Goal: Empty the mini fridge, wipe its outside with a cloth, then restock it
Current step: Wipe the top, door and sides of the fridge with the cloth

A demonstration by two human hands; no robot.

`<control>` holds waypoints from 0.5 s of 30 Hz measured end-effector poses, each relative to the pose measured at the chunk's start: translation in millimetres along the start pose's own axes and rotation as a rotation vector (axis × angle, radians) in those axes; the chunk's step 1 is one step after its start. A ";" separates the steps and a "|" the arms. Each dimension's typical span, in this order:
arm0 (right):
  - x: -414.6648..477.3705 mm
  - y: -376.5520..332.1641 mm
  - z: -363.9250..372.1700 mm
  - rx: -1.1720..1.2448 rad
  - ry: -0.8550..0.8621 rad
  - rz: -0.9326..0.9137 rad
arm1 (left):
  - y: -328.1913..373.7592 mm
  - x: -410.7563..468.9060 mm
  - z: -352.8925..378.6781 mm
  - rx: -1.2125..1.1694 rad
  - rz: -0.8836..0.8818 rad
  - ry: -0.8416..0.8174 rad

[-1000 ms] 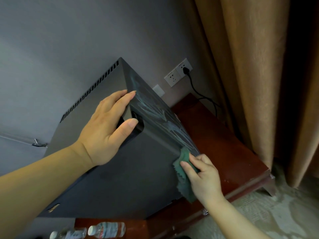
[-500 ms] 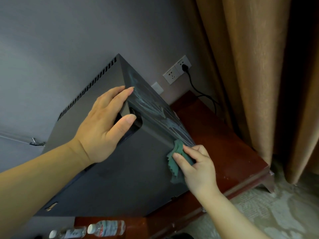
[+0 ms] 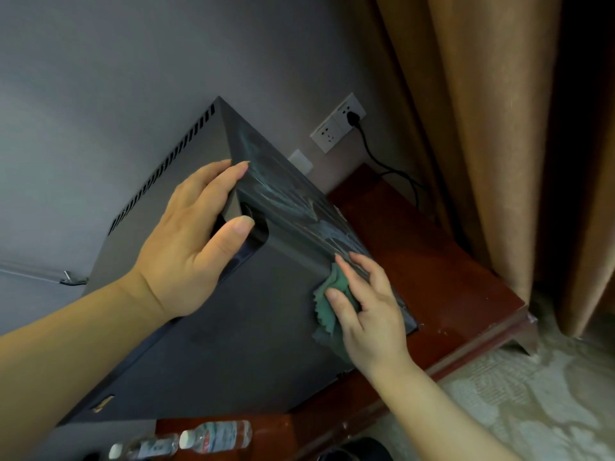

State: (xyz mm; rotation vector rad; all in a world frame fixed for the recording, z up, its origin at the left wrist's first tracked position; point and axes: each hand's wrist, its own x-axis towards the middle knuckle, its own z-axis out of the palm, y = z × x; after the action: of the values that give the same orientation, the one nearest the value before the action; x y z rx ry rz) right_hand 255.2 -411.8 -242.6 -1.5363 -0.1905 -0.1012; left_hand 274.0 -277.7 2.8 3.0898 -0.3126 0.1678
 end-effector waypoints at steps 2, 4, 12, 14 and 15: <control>0.1 4.6 0.1 0.011 -0.008 0.036 | 0.2 -0.3 -0.1 -0.001 0.000 0.001; -0.6 8.8 0.1 0.042 0.015 0.059 | 0.1 -0.5 -0.3 0.001 -0.002 0.000; -36.3 100.4 -19.7 -0.028 -0.010 0.567 | -0.9 0.1 0.7 -0.007 0.006 -0.001; -40.4 119.0 -25.6 -0.091 -0.072 0.711 | -0.7 -0.1 0.8 -0.015 0.010 0.002; -39.8 122.9 -26.6 -0.105 -0.090 0.747 | -0.7 -0.4 0.9 -0.016 0.012 0.002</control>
State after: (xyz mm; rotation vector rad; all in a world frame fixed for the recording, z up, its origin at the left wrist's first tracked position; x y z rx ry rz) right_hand 240.5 -436.3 -371.3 -1.6278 0.3281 0.5560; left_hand 273.8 -276.9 1.8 3.0723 -0.3304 0.1684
